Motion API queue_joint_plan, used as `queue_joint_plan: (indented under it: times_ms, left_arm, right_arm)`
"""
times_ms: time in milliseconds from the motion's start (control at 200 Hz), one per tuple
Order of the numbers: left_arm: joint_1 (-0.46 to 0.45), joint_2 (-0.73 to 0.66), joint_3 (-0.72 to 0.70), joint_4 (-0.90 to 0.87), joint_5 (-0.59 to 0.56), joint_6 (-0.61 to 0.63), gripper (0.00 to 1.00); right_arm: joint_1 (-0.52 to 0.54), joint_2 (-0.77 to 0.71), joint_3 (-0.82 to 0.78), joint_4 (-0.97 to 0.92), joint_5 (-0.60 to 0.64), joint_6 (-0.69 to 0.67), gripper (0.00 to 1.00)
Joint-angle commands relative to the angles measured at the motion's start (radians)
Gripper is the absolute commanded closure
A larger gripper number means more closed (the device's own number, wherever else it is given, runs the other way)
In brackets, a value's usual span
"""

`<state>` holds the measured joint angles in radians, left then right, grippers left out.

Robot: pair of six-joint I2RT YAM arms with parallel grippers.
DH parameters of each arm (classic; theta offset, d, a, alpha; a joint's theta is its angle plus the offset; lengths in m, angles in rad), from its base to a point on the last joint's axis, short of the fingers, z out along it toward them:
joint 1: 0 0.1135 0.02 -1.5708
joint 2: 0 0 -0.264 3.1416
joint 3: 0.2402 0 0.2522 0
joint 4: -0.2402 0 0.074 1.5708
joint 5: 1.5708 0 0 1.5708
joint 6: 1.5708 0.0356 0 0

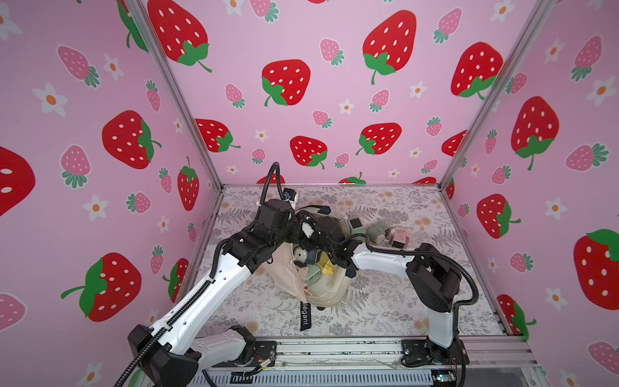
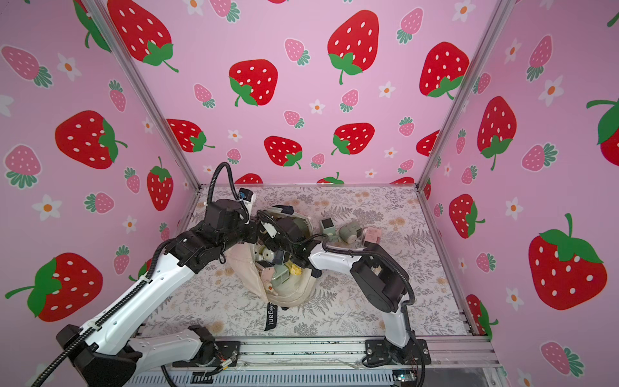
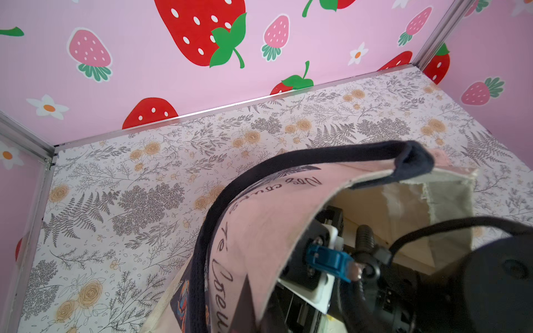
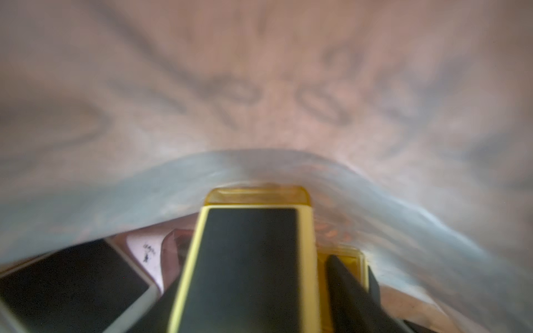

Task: Take out the pencil sharpeners from the tote bags
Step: Pick up the pencil sharpener from the canvas bag.

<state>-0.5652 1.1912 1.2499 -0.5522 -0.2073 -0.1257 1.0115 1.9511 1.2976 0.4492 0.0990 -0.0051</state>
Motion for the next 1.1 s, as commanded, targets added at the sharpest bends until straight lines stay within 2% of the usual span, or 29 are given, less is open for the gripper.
queue_joint_plan:
  times_ms: [0, 75, 345, 565, 640, 780, 880, 1000, 1095]
  left_arm:
    - [-0.013, 0.028, 0.118, 0.118, 0.028, 0.026, 1.00]
    - [-0.013, 0.054, 0.144, 0.128, 0.000, 0.026, 1.00]
    - [-0.013, 0.155, 0.274, 0.163, 0.018, 0.075, 1.00]
    - [0.012, 0.189, 0.285, 0.202, 0.038, 0.126, 1.00]
    - [0.040, 0.186, 0.278, 0.219, 0.087, 0.108, 1.00]
    - [0.050, 0.173, 0.208, 0.259, 0.103, 0.076, 1.00]
    - [0.050, 0.181, 0.181, 0.255, 0.117, 0.067, 1.00]
    - [0.053, 0.186, 0.174, 0.248, 0.067, 0.078, 1.00]
    - [0.059, 0.185, 0.169, 0.250, 0.036, 0.074, 1.00]
  right_arm:
    - [-0.005, -0.028, -0.071, 0.054, 0.029, -0.079, 0.52]
    - [-0.005, -0.085, -0.119, 0.051, 0.027, -0.093, 0.58]
    - [0.001, -0.290, -0.240, -0.025, -0.094, -0.143, 0.63]
    - [0.002, -0.432, -0.297, -0.101, -0.230, -0.107, 0.64]
    - [0.002, -0.480, -0.307, -0.128, -0.244, -0.100, 0.63]
    - [0.002, -0.583, -0.333, -0.160, -0.282, -0.079, 0.63]
    - [0.001, -0.660, -0.358, -0.177, -0.282, -0.052, 0.63]
    - [0.001, -0.767, -0.405, -0.182, -0.264, -0.021, 0.63]
    - [0.000, -0.851, -0.448, -0.203, -0.133, -0.037, 0.63]
